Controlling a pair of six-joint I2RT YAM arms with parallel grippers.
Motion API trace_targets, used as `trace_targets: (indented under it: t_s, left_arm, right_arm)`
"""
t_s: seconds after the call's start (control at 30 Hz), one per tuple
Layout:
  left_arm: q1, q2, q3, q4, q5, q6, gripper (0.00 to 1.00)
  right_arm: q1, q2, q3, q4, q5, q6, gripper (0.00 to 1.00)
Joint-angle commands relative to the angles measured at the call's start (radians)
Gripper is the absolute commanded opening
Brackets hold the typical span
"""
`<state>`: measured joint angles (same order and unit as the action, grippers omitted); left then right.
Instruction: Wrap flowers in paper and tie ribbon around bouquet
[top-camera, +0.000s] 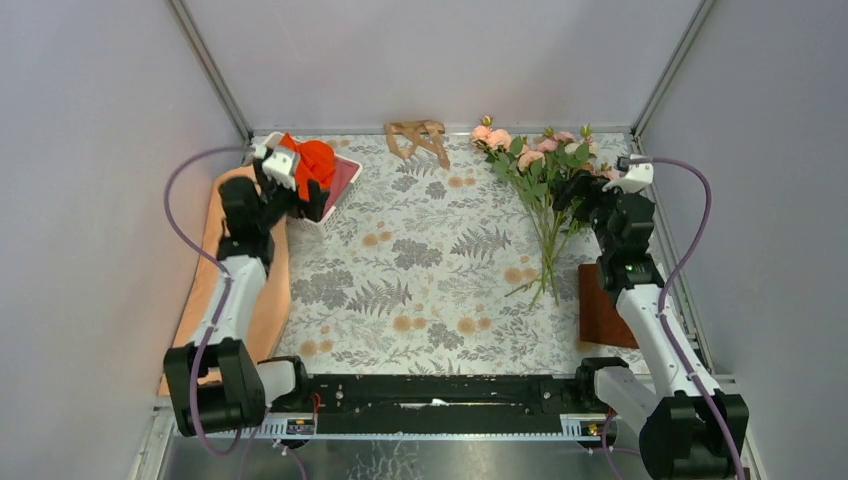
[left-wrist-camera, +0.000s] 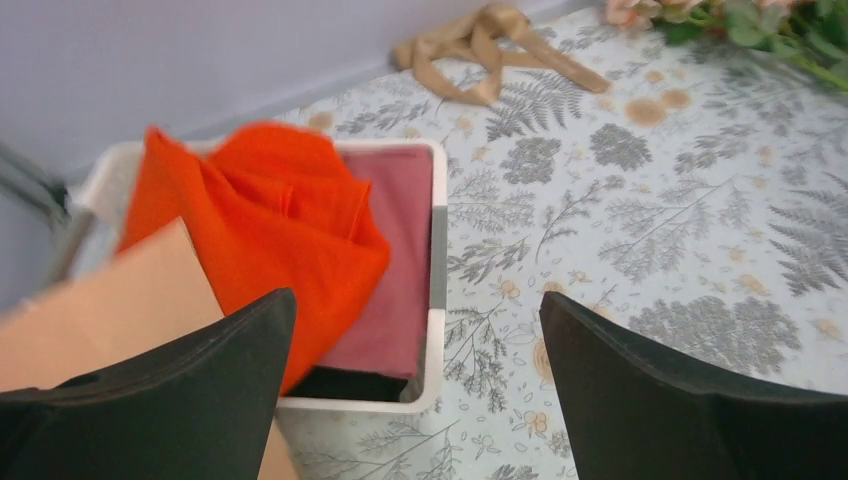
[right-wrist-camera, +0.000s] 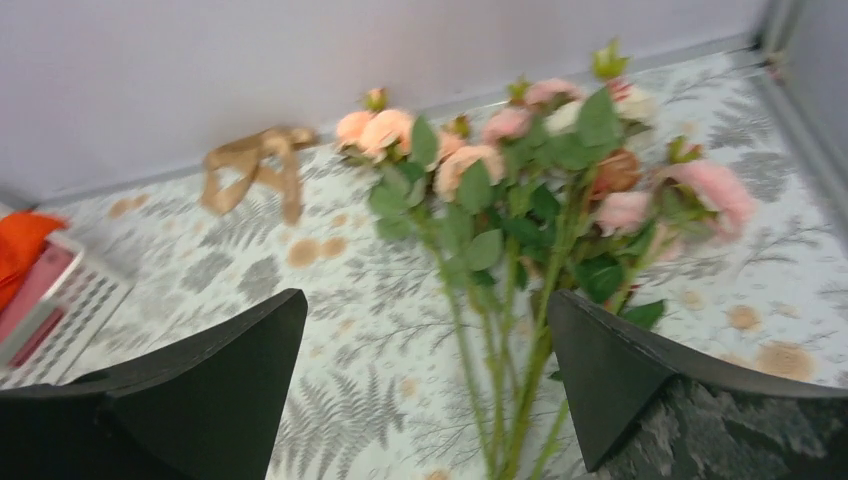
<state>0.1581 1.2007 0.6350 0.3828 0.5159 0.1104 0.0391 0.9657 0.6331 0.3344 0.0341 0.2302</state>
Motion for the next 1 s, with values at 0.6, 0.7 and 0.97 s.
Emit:
trace_targets:
  t_s: [0.6,0.7,0.97]
  left_arm:
    - [-0.068,0.298,0.309,-0.956,-0.614,0.389,0.99]
    - [-0.067,0.403,0.305,-0.87,-0.734,0.376,0.98]
    - [-0.061,0.456,0.272,-0.736,-0.924,0.38,0.82]
  right_arm:
    - [0.398,0.273,0.313,-0.539,-0.082,0.071,1.0]
    - [0.422,0.31,0.311,-0.543,-0.082,0.069,1.0]
    - [0.452,0.334,0.291,-0.541,-0.077,0.081,0.99]
